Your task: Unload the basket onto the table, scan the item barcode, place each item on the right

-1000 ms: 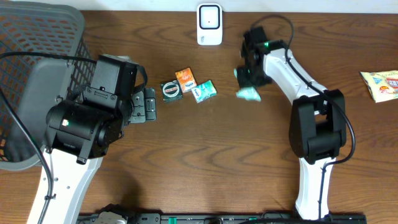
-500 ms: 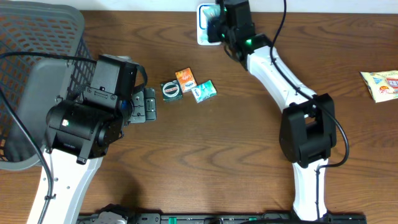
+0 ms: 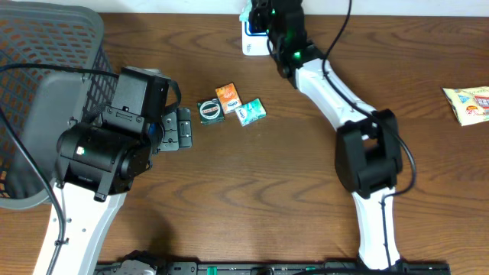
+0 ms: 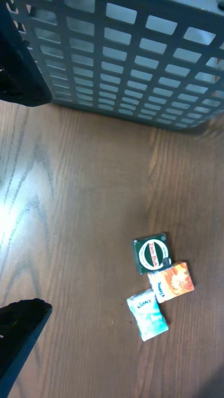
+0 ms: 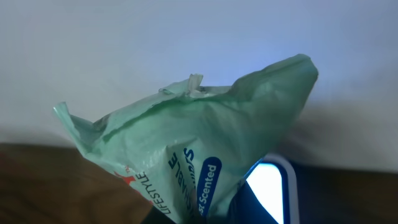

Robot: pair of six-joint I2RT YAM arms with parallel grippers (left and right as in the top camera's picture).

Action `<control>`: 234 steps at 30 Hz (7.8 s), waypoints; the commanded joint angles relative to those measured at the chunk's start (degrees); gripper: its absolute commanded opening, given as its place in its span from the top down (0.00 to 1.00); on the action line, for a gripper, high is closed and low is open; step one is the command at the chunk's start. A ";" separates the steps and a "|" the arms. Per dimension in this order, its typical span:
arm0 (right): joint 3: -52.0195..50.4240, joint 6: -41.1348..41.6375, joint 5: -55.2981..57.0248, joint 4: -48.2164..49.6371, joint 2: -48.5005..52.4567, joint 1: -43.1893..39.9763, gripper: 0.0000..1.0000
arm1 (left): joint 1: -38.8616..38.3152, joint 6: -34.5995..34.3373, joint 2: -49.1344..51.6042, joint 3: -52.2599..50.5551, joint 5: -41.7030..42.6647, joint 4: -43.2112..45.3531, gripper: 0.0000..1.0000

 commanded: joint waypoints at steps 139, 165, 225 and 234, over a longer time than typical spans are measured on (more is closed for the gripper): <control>-7.39 -7.50 -13.33 -39.28 -7.48 5.01 0.99 | 0.28 0.52 0.26 0.46 -0.96 -0.20 0.02; -6.60 -7.72 -14.08 -67.67 -2.67 4.61 0.99 | 0.28 0.52 0.26 0.46 -0.96 -0.20 0.02; -8.35 -14.12 -25.70 -70.29 -6.97 4.70 0.34 | 0.28 0.52 0.26 0.46 -0.96 -0.20 0.02; -18.23 -11.50 -29.49 -58.95 -6.97 4.68 0.44 | 0.28 0.52 0.26 0.46 -0.96 -0.20 0.02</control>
